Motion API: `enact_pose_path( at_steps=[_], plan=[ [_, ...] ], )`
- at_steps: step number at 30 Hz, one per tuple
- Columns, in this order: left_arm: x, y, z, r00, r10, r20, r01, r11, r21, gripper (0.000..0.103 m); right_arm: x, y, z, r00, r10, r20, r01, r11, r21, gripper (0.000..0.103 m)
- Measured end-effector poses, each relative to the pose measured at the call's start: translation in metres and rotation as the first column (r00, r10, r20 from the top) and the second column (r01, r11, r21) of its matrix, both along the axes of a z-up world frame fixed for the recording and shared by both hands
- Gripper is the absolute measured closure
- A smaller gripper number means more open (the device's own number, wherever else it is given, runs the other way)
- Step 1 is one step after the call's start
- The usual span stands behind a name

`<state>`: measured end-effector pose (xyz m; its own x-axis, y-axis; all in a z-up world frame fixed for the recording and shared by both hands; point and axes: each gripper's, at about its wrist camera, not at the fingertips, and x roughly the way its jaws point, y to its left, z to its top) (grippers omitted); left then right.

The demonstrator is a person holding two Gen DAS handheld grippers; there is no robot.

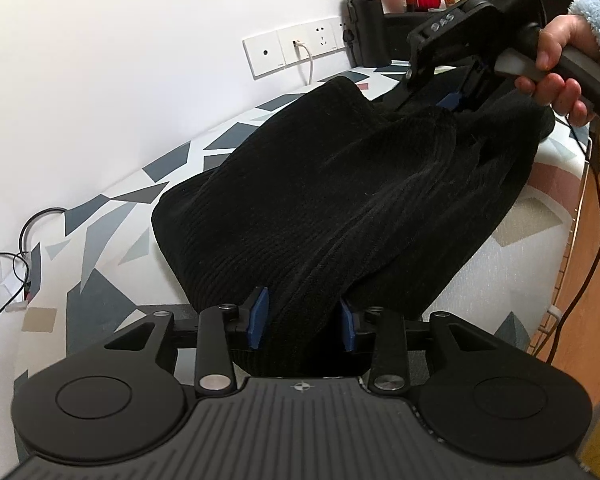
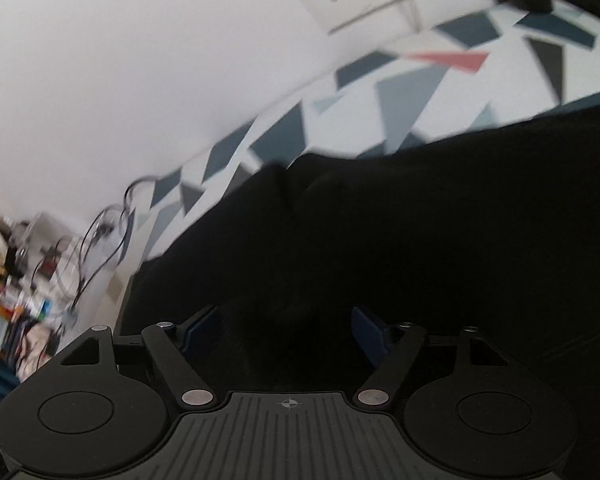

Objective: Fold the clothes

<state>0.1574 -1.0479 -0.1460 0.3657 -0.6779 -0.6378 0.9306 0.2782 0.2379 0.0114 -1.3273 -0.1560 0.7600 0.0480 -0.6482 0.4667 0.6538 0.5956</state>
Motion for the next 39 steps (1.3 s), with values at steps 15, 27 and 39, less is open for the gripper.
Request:
enact_pose_path(
  at_steps=[15, 27, 39],
  plan=[
    [0.018, 0.018, 0.003, 0.992, -0.101, -0.074, 0.099, 0.994, -0.038, 0.061, -0.073, 0.024, -0.005, 0.988, -0.138, -0.067, 0.147, 0.977, 0.157, 0.099],
    [0.023, 0.021, 0.028, 0.957, -0.180, -0.229, 0.157, 0.981, -0.114, 0.061, -0.035, 0.017, 0.023, 0.974, -0.208, -0.095, 0.206, 0.978, -0.029, 0.067],
    [0.008, -0.016, 0.007, 0.917, -0.229, -0.325, 0.230, 0.972, -0.035, 0.040, 0.086, -0.021, 0.001, 0.976, -0.132, -0.171, 0.068, 0.938, -0.339, 0.064]
  ],
)
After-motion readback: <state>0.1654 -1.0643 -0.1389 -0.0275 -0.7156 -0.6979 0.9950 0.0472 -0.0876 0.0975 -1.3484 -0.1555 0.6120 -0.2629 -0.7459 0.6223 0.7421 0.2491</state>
